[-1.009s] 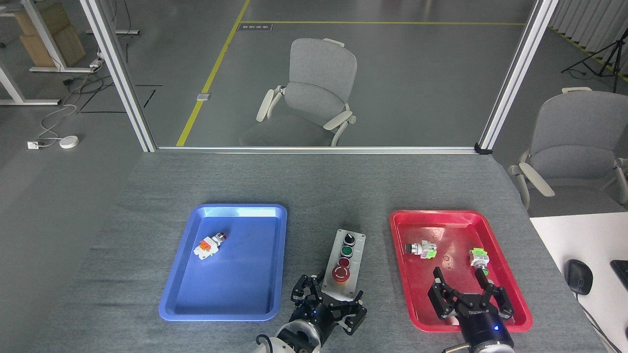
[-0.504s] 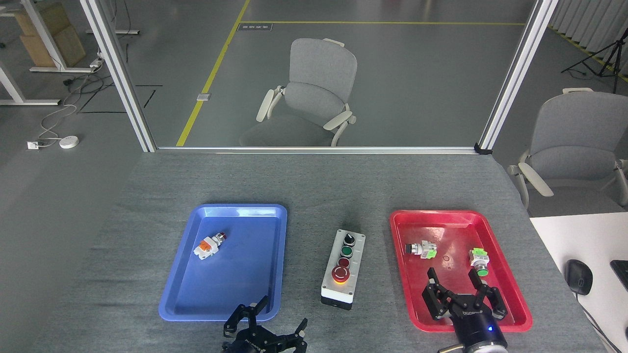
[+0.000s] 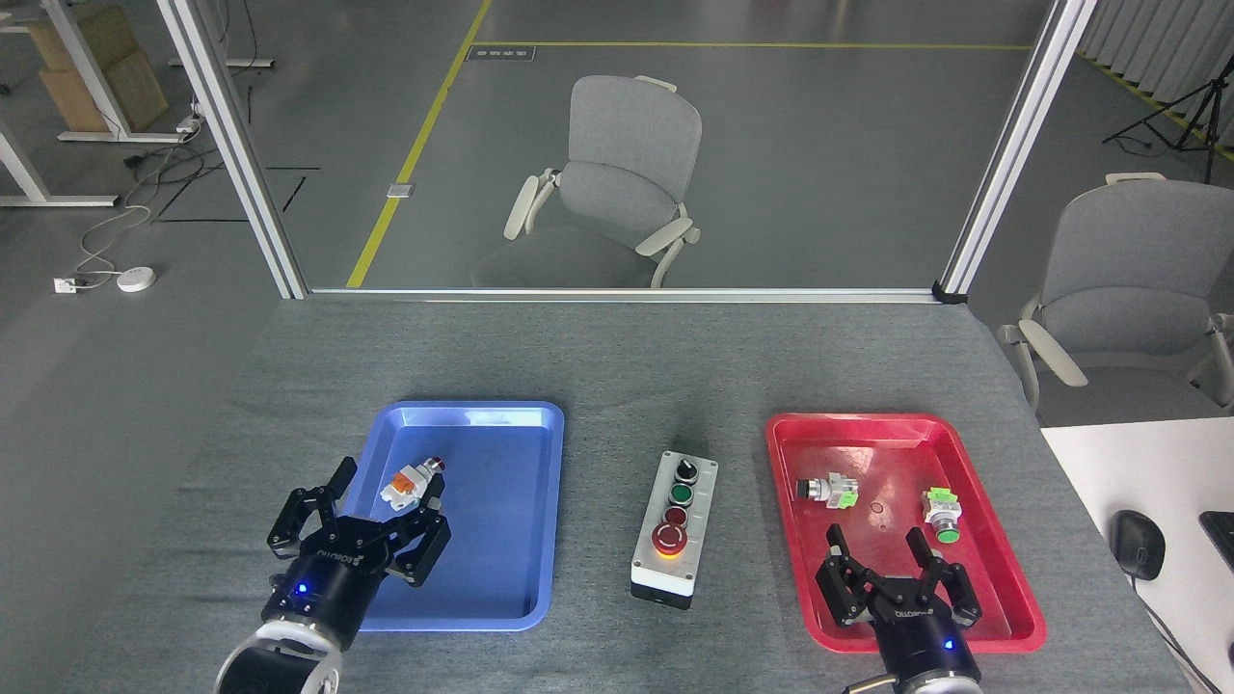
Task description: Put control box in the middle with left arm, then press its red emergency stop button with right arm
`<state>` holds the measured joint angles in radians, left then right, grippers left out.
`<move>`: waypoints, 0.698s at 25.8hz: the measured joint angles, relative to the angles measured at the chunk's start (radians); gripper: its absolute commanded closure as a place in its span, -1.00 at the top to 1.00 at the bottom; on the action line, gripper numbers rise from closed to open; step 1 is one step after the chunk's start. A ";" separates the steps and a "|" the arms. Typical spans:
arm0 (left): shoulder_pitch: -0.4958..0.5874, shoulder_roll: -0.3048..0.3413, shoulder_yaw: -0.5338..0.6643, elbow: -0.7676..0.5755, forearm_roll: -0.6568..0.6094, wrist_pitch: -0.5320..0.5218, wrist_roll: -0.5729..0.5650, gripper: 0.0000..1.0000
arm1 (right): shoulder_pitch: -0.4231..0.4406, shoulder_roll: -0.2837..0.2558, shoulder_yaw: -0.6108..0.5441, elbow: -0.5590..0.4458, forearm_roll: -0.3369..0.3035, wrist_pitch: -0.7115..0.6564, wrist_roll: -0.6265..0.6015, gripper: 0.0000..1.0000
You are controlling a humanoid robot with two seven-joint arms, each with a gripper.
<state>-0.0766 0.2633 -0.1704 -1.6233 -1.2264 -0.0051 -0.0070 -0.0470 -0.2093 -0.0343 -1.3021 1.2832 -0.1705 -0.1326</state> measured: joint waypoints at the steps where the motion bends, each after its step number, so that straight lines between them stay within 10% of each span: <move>1: -0.017 -0.001 0.015 0.017 0.022 0.000 0.000 0.97 | -0.002 0.001 0.001 0.000 0.000 0.000 0.000 0.74; 5: -0.090 -0.002 0.054 0.116 0.089 0.007 0.016 0.97 | -0.006 0.001 0.003 -0.001 0.003 -0.008 0.013 0.48; 10: -0.132 -0.006 0.065 0.213 0.112 0.009 0.065 0.97 | -0.008 -0.003 0.004 -0.002 0.005 -0.032 0.015 -0.92; 18: -0.153 -0.028 0.066 0.248 0.112 0.009 0.071 0.97 | -0.006 -0.022 0.008 -0.012 0.073 -0.135 0.016 -1.00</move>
<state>-0.2296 0.2354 -0.1043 -1.3749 -1.1147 0.0036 0.0636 -0.0530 -0.2310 -0.0265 -1.3146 1.3563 -0.3053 -0.1163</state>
